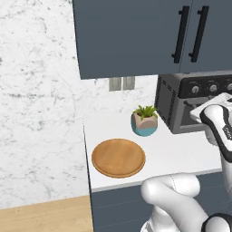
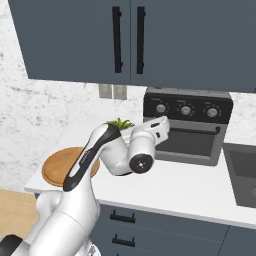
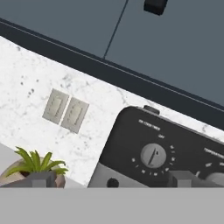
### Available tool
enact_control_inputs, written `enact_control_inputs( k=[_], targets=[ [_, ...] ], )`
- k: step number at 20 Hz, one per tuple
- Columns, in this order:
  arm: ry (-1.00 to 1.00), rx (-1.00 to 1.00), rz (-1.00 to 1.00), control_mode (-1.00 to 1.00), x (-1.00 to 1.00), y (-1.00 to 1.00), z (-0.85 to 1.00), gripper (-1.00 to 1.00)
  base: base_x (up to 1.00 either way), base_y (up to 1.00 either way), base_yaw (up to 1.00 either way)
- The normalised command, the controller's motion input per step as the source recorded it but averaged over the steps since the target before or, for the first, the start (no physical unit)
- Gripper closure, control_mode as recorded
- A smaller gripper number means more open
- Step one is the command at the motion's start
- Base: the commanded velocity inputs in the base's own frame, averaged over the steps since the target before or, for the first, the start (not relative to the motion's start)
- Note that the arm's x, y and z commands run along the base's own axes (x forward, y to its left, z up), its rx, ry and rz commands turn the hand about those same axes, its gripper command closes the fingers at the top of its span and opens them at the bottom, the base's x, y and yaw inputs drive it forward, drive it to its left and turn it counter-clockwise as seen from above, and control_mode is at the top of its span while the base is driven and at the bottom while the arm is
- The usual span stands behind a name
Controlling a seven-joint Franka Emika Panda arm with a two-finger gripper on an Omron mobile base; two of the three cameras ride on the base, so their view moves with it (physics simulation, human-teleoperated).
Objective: Pick up the kebab skewer and baguette bread, and place them inside the toaster oven. Close the toaster oven door and start by setting the timer.
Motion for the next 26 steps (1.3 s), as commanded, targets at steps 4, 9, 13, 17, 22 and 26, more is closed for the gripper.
enact_control_inputs(
  k=[4,9,13,17,22,26],
  targets=[
    [-0.13,0.02,0.00,-1.00,0.01,-0.11,0.00,-1.00,0.00,0.00,0.00],
    [-0.11,0.09,-0.01,-1.00,-0.01,-0.28,0.00,-1.00,0.00,0.00,0.00],
    [-0.01,0.15,-0.11,-1.00,0.31,-0.08,0.00,-1.00,0.00,0.00,0.00],
    [0.00,0.10,-0.08,-1.00,0.28,0.00,0.02,-1.00,0.00,0.00,0.00],
    [0.00,0.08,-0.03,-1.00,0.14,0.00,0.09,-1.00,0.00,0.00,0.00],
    [0.00,0.09,0.00,-1.00,0.02,-0.01,0.08,-1.00,0.00,0.00,0.00]
  ],
)
